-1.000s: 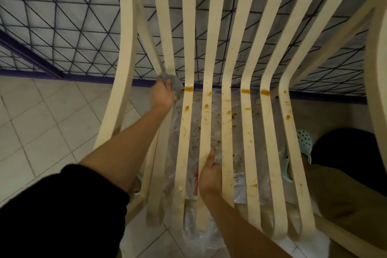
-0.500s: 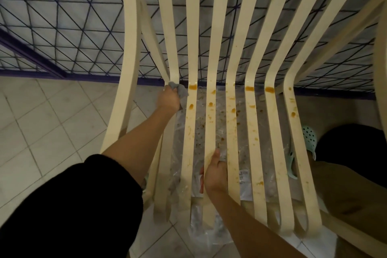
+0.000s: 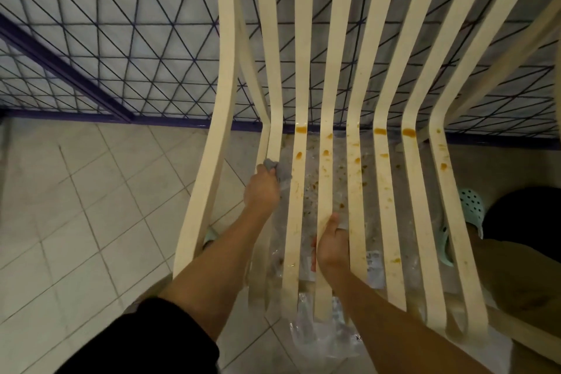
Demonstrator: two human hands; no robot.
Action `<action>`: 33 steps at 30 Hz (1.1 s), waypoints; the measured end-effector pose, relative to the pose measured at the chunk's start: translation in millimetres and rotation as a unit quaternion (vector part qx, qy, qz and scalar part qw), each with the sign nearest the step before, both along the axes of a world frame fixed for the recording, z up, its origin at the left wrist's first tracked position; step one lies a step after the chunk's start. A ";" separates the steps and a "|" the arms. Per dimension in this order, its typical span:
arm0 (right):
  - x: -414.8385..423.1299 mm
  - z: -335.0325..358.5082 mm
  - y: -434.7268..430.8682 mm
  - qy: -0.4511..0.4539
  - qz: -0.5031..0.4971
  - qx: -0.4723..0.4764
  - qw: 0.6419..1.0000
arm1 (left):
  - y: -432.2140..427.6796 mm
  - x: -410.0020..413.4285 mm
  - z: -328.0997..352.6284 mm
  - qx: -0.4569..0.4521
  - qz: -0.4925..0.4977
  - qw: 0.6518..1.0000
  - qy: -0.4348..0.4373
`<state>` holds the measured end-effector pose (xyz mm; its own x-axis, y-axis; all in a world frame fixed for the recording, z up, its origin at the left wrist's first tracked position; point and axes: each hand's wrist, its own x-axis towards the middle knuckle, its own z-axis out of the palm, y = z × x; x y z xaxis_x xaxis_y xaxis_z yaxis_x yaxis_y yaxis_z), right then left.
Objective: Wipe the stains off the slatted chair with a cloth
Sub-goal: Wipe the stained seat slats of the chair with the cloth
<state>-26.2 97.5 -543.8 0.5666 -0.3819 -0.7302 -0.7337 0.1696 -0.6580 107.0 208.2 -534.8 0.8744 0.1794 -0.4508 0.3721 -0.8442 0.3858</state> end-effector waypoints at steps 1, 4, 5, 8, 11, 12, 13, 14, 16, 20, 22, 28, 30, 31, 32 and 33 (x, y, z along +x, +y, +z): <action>0.3 0.6 -0.3 -0.001 -0.003 -0.003 1.000 | 1.6 -8.2 -0.5 -0.004 0.006 1.000 0.004; 1.0 -2.2 -1.1 0.006 0.002 -0.015 1.000 | 7.5 -32.8 -0.6 -0.022 0.021 1.000 0.001; 2.0 -3.6 -0.9 0.011 0.004 -0.021 1.000 | 9.2 -40.6 0.4 -0.023 0.023 0.999 0.000; 3.6 -6.0 -0.8 0.014 0.010 -0.044 0.999 | 14.9 -71.1 -0.6 -0.045 0.036 0.998 -0.014; 3.8 -5.3 -1.2 0.012 0.020 -0.054 0.998 | 19.3 -103.6 3.9 -0.091 0.060 0.994 -0.023; 4.5 -5.9 -0.9 0.012 0.019 -0.056 0.998 | 20.6 -112.6 5.7 -0.092 0.062 0.993 -0.026; 4.8 -5.4 -0.3 0.010 0.015 -0.056 0.998 | 22.7 -122.3 8.5 -0.093 0.059 0.994 -0.027; 4.9 -6.2 -0.2 0.006 0.012 -0.056 0.998 | 24.2 -132.5 9.6 -0.096 0.052 0.993 -0.034; 3.4 -5.2 1.1 0.005 0.019 -0.055 0.998 | 28.0 -153.0 13.2 -0.110 0.054 0.991 -0.048; 4.2 -0.5 1.3 0.011 0.018 -0.050 0.999 | 33.4 -175.1 10.7 -0.131 0.050 0.986 -0.085; 3.5 2.7 1.7 0.010 0.019 -0.046 0.999 | 31.6 -174.1 14.1 -0.180 0.069 0.978 -0.082; 2.4 14.8 -0.4 -0.001 0.033 -0.045 0.998 | 25.5 -152.5 7.1 -0.128 0.084 0.988 -0.018; 2.5 13.8 -3.2 -0.010 0.029 -0.059 0.998 | 20.6 -140.6 11.2 -0.078 0.047 0.996 -0.019; 3.1 13.7 -1.2 -0.009 0.029 -0.072 0.997 | 21.1 -133.5 11.2 -0.064 0.031 0.997 -0.024; 2.9 12.4 0.7 -0.012 0.031 -0.081 0.996 | 19.8 -127.3 13.1 -0.062 0.022 0.998 -0.023; 2.5 9.2 2.9 -0.014 0.029 -0.092 0.995 | 20.0 -121.6 11.4 -0.059 0.016 0.998 -0.021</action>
<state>-23.8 100.4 -534.6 0.6114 -0.4732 -0.6342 -0.7191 0.0023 -0.6949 -14.6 228.2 -523.4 0.8879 0.1547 -0.4332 0.3790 -0.7796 0.4985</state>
